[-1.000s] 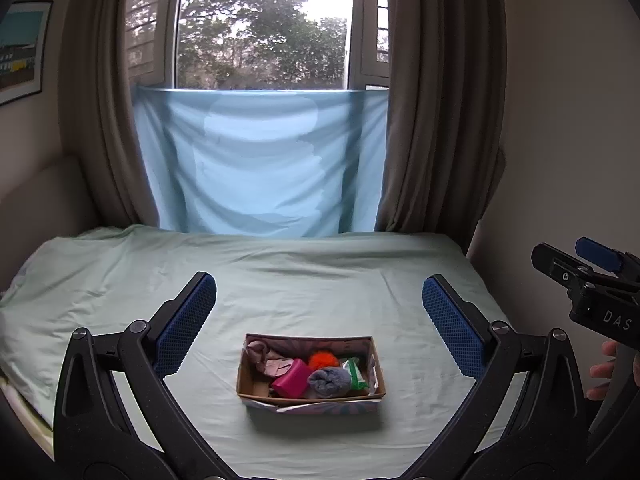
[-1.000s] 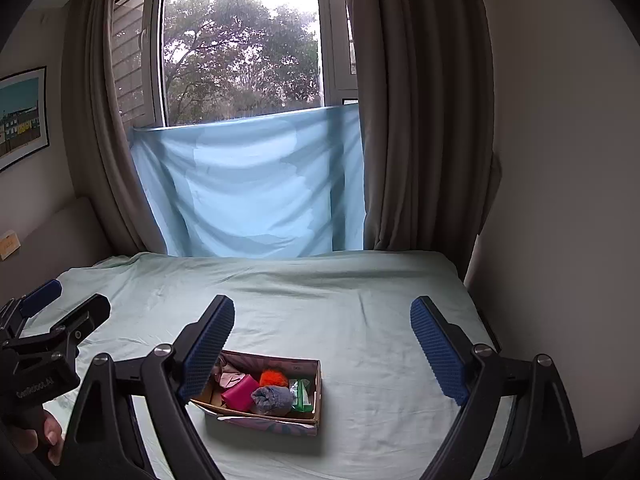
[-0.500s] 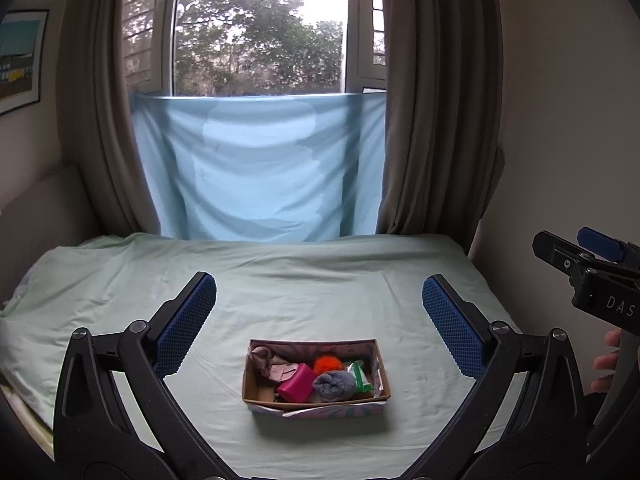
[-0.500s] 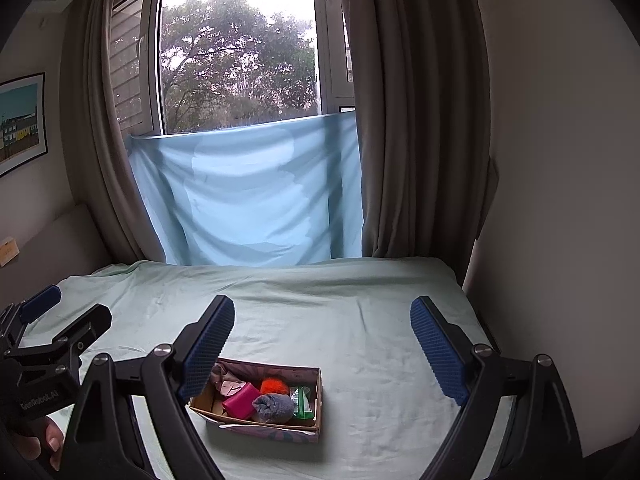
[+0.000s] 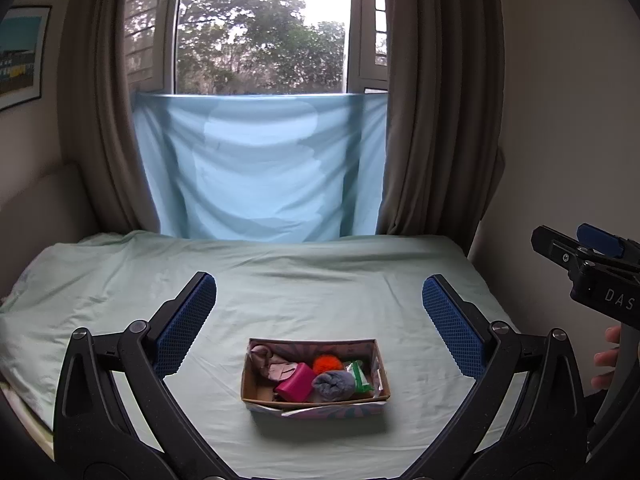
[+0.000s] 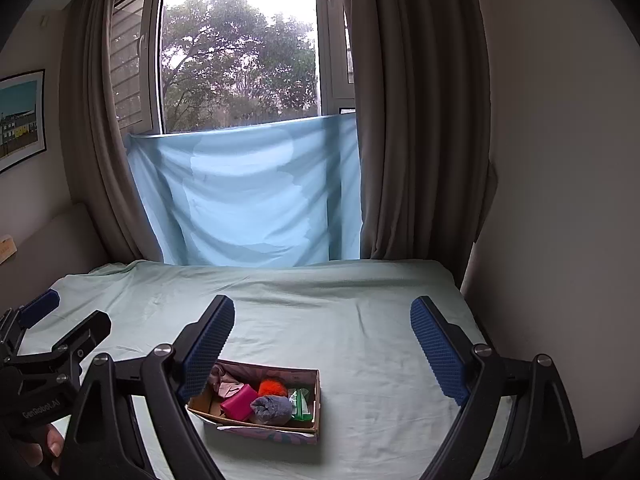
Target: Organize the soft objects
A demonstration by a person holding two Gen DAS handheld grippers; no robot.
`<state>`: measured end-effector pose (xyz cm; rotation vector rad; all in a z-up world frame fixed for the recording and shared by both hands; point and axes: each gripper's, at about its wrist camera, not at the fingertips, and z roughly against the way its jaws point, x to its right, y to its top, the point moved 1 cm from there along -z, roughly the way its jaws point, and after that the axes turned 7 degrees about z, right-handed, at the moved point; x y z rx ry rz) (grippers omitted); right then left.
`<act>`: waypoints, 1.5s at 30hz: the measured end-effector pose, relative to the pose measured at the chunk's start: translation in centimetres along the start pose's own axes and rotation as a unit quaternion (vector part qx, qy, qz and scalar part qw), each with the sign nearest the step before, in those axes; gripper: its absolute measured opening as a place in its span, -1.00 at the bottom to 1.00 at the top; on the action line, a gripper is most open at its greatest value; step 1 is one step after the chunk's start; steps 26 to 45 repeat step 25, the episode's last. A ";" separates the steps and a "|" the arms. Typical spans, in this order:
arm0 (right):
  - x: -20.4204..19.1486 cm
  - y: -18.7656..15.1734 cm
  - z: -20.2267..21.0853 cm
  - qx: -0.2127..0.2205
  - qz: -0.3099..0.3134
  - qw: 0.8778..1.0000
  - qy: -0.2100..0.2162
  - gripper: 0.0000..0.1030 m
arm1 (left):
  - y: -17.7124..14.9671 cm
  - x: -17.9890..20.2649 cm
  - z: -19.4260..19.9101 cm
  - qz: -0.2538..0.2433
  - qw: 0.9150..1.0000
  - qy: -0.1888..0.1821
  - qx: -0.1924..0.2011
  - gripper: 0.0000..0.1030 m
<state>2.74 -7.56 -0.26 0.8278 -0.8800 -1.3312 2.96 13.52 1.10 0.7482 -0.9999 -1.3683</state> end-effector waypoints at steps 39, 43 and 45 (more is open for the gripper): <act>0.5 -0.6 -1.4 -0.014 -0.008 1.000 -0.025 0.70 | -0.8 1.0 -1.0 -0.017 1.000 -0.002 0.017 1.00; 0.5 -0.6 -1.4 -0.014 -0.008 1.000 -0.025 0.70 | -0.8 1.0 -1.0 -0.017 1.000 -0.002 0.017 1.00; 0.5 -0.6 -1.4 -0.014 -0.008 1.000 -0.025 0.70 | -0.8 1.0 -1.0 -0.017 1.000 -0.002 0.017 1.00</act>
